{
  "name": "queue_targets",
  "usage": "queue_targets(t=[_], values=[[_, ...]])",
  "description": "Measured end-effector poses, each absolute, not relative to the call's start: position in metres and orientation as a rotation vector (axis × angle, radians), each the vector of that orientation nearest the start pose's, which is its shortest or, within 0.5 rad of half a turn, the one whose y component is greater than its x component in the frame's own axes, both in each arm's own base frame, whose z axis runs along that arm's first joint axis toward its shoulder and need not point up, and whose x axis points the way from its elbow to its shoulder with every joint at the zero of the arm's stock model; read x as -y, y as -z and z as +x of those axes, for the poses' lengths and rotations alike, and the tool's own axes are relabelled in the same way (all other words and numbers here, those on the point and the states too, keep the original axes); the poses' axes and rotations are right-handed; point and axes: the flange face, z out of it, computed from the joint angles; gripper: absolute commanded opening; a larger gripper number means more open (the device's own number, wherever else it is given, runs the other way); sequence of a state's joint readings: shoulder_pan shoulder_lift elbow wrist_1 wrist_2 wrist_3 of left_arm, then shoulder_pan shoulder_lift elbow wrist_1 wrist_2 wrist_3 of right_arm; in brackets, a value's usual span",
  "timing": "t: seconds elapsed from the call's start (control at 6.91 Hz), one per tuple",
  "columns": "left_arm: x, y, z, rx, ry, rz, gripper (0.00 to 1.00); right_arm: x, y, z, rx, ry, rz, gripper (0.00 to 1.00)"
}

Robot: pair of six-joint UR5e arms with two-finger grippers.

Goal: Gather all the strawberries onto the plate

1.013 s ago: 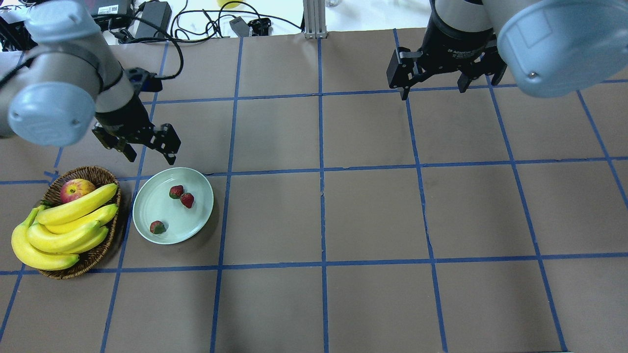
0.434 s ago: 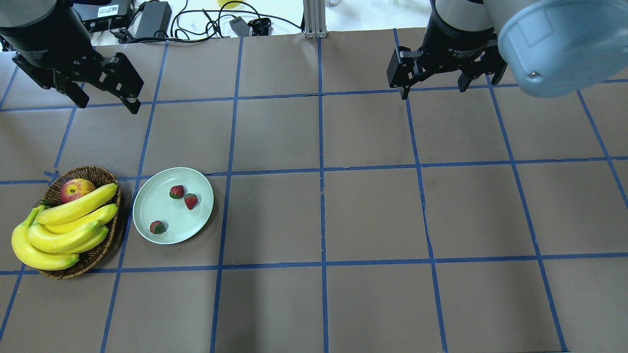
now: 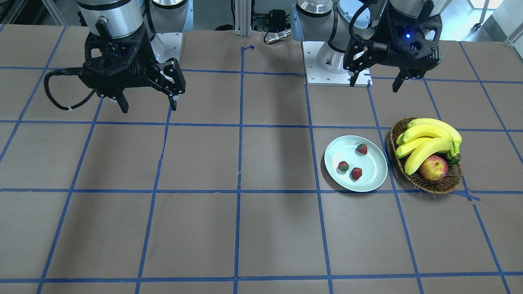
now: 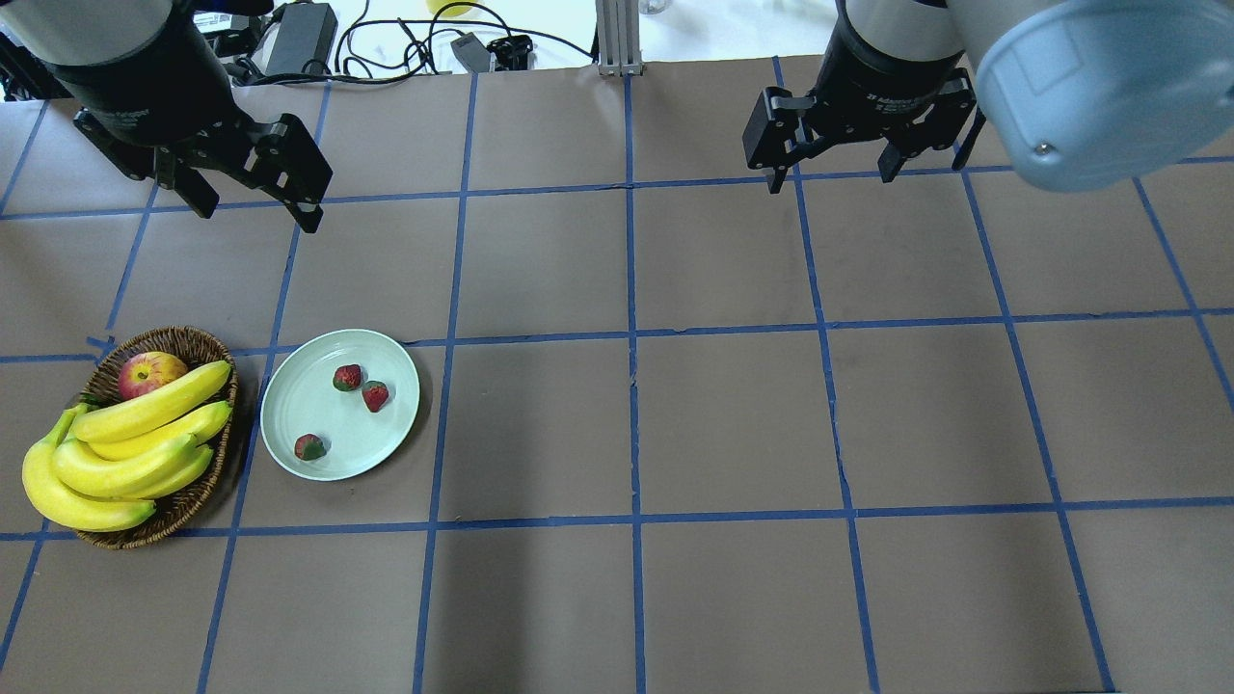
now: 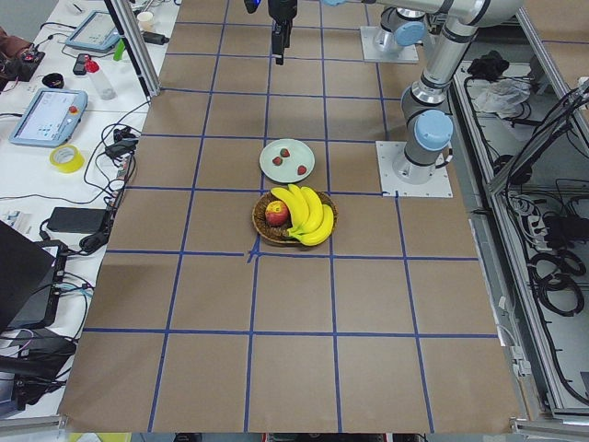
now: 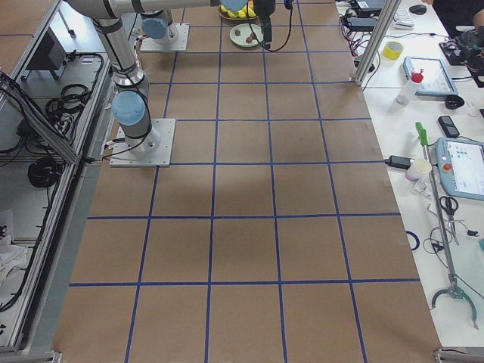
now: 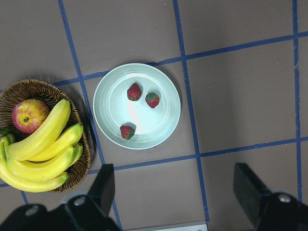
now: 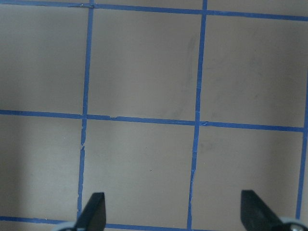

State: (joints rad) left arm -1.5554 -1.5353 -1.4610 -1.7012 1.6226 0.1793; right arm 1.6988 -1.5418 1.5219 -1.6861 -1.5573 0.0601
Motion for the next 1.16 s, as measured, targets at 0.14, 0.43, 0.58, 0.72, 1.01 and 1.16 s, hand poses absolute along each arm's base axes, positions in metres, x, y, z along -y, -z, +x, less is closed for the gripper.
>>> queue_targets(t=[0.14, 0.43, 0.58, 0.72, 1.01, 1.16], values=[[0.4757, -0.5463, -0.1236, -3.083, 0.032, 0.213, 0.90, 0.4952, -0.5101, 0.1999, -3.104, 0.208, -0.105, 1.00], [0.4773, -0.5477, -0.1255, -3.093, 0.067, 0.184, 0.90, 0.4945, -0.5115, 0.2001, -3.106, 0.208, -0.103, 1.00], [0.4786, -0.5479, -0.1259, -3.094, 0.085, 0.180, 0.90, 0.4943, -0.5130, 0.2001, -3.108, 0.208, -0.093, 1.00], [0.4811, -0.5480, -0.1259, -3.093, 0.109, 0.177, 0.90, 0.4941, -0.5145, 0.2000, -3.110, 0.210, -0.073, 1.00], [0.4837, -0.5465, -0.1262, -3.094, 0.126, 0.159, 0.90, 0.4924, -0.5157, 0.2001, -3.114, 0.182, -0.053, 1.00], [0.4840, -0.5444, -0.1265, -3.096, 0.124, 0.134, 0.90, 0.4917, -0.5150, 0.2003, -3.115, 0.171, -0.053, 1.00]])
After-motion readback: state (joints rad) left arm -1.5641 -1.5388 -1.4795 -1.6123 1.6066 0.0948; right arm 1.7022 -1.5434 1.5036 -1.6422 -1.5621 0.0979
